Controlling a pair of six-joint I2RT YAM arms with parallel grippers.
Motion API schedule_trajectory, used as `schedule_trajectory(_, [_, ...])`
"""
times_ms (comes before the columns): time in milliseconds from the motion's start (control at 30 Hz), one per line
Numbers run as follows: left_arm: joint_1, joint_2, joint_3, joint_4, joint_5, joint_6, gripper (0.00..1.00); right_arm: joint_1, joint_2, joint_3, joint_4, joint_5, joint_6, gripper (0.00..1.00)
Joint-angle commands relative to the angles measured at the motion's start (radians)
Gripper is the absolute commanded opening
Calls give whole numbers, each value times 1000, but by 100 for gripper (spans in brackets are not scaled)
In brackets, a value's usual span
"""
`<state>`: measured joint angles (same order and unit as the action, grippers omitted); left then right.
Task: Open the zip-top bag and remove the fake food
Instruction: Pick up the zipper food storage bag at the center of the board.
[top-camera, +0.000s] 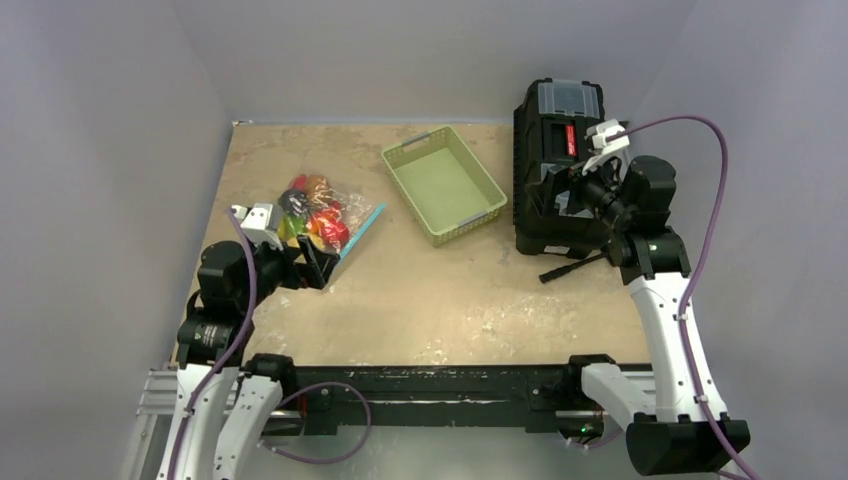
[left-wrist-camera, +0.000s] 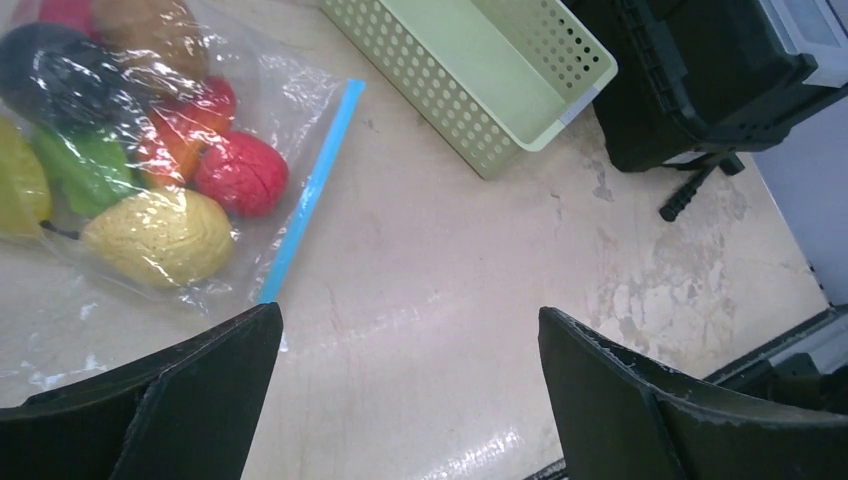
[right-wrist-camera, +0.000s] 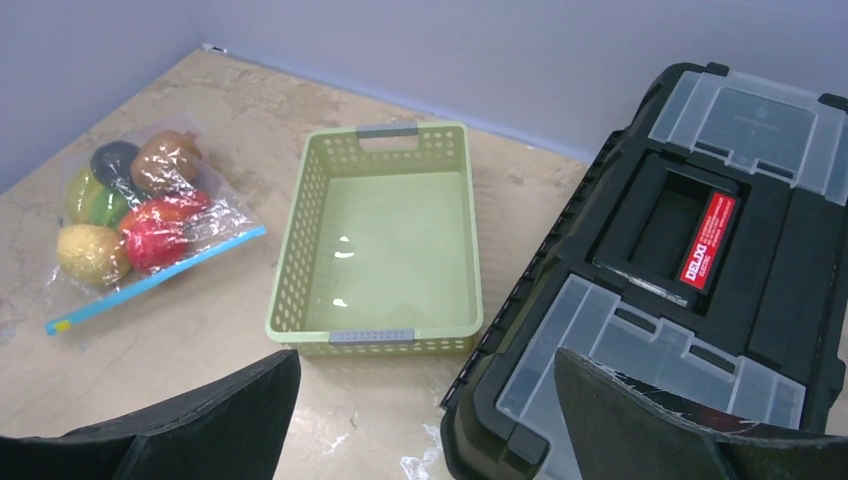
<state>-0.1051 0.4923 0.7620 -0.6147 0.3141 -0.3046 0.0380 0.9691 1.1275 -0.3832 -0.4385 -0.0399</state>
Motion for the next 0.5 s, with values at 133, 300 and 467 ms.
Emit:
schedule_trajectory(133, [-3, 19, -19, -37, 79, -167, 100, -1, 21, 30, 9, -98, -52, 99])
schedule_trajectory(300, [-3, 48, -106, 36, 111, -259, 100, 7, 38, -14, -39, -371, -285, 99])
schedule_trajectory(467, [-2, 96, -146, 51, 54, -302, 100, 38, 64, -41, -165, -550, -552, 99])
